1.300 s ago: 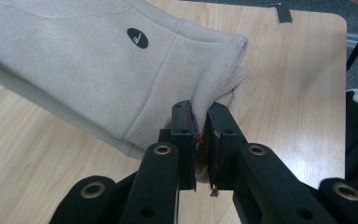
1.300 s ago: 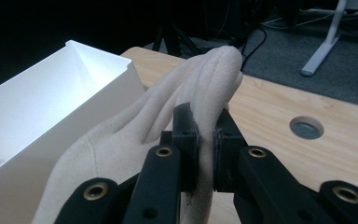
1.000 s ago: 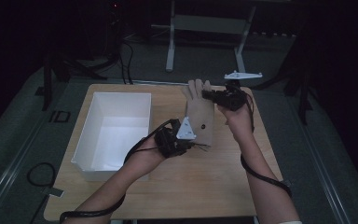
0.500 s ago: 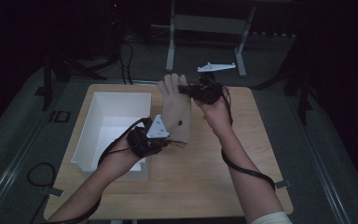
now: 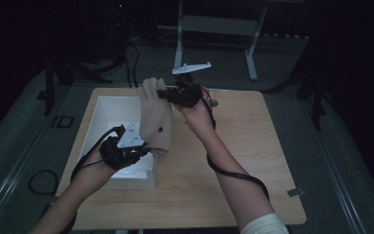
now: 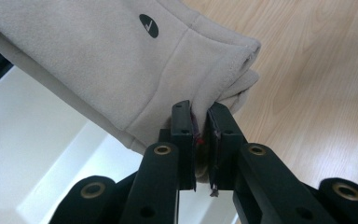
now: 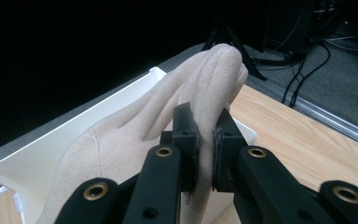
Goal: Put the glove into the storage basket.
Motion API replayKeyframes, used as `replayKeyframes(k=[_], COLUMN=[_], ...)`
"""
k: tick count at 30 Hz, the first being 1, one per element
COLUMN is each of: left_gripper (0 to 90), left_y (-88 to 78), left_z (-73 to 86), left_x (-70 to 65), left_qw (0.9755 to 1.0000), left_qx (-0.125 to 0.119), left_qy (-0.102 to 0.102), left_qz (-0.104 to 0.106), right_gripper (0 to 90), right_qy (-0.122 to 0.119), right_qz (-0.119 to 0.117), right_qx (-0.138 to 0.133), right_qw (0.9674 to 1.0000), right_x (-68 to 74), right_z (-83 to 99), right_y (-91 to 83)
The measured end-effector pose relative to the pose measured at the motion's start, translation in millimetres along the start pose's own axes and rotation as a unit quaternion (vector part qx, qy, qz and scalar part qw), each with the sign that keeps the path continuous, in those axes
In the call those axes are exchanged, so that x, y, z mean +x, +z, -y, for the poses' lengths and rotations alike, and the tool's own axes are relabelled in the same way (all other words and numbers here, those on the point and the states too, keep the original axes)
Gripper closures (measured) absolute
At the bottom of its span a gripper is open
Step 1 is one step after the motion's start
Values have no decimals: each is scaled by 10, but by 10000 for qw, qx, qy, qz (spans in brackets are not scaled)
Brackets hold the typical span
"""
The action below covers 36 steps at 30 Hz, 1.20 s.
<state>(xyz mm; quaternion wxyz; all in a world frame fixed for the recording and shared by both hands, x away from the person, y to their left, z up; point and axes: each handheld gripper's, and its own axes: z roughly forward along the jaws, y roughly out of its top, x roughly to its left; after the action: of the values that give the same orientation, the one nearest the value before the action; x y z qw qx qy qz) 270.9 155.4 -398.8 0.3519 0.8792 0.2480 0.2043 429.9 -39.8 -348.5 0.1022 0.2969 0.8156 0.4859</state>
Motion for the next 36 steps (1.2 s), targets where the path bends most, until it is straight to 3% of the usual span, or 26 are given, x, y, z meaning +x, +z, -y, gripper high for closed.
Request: replayKeyframes(k=[11,18,23,31,36], left_gripper=[832,831,831,831,830], left_y=[-240,-256,-169,30,170], left_z=[408,661,794,940,1020], left_x=[156,191,200,158,93], left_qw=[9990,9974,9960,9921,9901], left_qx=[178,196,357,739,839], left_qy=[-314,-613,-723,-900,-1000], left_qz=[-275,-338,-394,-459,-523], right_gripper=[831,831,831,830,830], right_qy=[-152,-188,-121,-74,-40], right_qz=[-235,-368,-410,-286,-206], right_qx=[158,292,353,759,969], right_qw=[9995,9987,9985,9967,9951], right_x=[325,473,516,472,444], right_z=[-97,-84,4,254,393], right_y=[463,741,903,1162,1295])
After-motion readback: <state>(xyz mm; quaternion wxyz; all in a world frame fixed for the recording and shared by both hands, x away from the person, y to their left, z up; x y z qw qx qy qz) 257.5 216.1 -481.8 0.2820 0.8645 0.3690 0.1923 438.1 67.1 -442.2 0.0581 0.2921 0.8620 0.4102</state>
